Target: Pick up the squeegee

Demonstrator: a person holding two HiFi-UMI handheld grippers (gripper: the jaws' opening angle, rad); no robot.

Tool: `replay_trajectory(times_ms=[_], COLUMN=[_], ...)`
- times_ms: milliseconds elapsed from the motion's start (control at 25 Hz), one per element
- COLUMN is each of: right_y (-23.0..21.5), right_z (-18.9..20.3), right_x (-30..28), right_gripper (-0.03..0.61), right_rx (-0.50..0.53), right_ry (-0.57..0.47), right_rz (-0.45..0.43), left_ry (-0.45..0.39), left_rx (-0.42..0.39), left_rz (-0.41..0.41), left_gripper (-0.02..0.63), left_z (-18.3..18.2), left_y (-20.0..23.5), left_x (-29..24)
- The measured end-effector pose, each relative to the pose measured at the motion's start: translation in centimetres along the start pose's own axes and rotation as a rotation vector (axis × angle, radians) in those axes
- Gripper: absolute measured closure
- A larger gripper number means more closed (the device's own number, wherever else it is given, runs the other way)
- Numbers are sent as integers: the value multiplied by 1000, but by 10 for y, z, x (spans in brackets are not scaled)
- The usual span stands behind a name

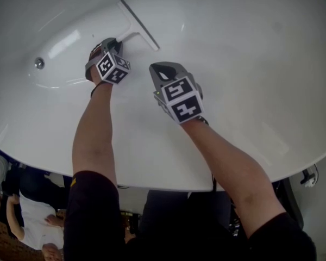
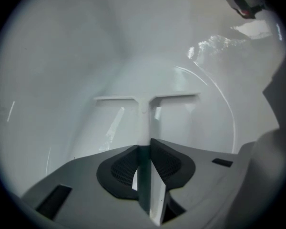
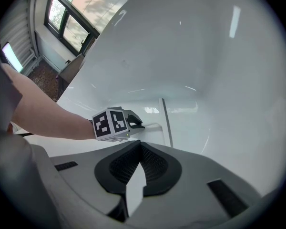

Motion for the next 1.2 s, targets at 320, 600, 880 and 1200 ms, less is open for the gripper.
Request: replay_trajectory(times_ms=[320, 600, 880, 1200], right_y=[17, 42, 77, 123], right_z=[-13, -50, -82, -102], right_x=[26, 66, 132, 201], right_gripper=[572, 572, 572, 572], right_rx=[23, 81, 140, 222], right_ry=[-8, -34, -73, -117], right_rz=[-7, -8, -11, -25], left_ry=[-2, -12, -50, -108], left_rx=[48, 121, 208, 329], left_rz=[-13, -51, -89, -148], left_gripper=[535, 535, 535, 537], left_z=[-22, -39, -74, -101], left_y=[14, 41, 44, 39], left_x=[39, 103, 196, 313])
Point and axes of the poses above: the fingertips, and each gripper's own axes: x backward along the fingers, y to its left, z out of its underside, the point moved 1 cm from there along x, backward along the fingers, and after that the axes turned 3 degrees about -y, right-handed, at the moved point
